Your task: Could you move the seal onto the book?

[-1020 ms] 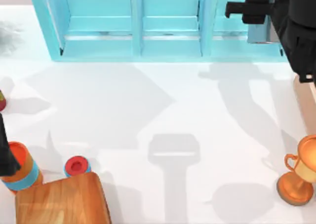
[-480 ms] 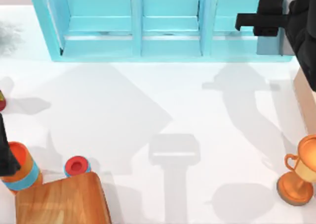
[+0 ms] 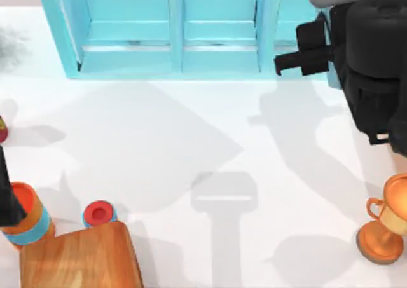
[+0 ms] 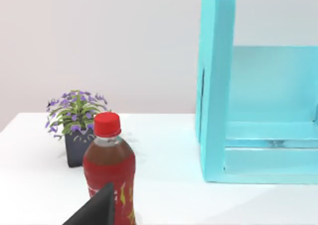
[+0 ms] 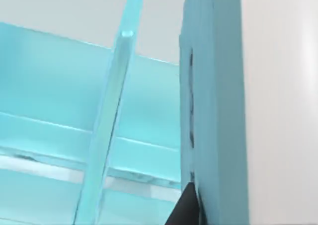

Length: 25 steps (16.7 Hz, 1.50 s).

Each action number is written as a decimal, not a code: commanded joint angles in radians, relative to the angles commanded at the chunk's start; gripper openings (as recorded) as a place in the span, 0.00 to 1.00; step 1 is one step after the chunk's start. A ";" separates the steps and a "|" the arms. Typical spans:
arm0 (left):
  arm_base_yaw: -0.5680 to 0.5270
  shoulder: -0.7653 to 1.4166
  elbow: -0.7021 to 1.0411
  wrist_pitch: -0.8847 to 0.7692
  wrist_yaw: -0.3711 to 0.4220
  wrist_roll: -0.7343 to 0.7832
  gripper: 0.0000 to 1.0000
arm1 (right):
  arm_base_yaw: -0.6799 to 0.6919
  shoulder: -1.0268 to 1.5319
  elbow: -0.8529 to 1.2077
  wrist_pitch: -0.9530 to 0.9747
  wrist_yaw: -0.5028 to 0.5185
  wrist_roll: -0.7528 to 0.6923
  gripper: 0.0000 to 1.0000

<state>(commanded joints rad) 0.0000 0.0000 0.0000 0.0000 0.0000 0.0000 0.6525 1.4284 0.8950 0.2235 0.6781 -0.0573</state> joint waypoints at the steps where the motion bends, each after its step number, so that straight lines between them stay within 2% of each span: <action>1: 0.000 0.000 0.000 0.000 0.000 0.000 1.00 | 0.016 0.033 -0.005 0.027 0.015 -0.074 0.00; 9: 0.000 0.000 0.000 0.000 0.000 0.000 1.00 | 0.155 0.291 -0.078 0.283 0.118 -0.814 0.00; 13: 0.000 0.000 0.000 0.000 0.000 0.000 1.00 | 0.203 0.368 -0.119 0.388 0.145 -1.085 0.00; 17: 0.000 0.000 0.000 0.000 0.000 0.000 1.00 | 0.224 0.397 -0.137 0.439 0.156 -1.189 0.00; 25: 0.000 0.000 0.000 0.000 0.000 0.000 1.00 | 0.231 0.389 -0.144 0.433 0.163 -1.182 0.00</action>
<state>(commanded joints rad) 0.0000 0.0000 0.0000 0.0000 0.0000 0.0000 0.8840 1.8173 0.7507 0.6562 0.8413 -1.2396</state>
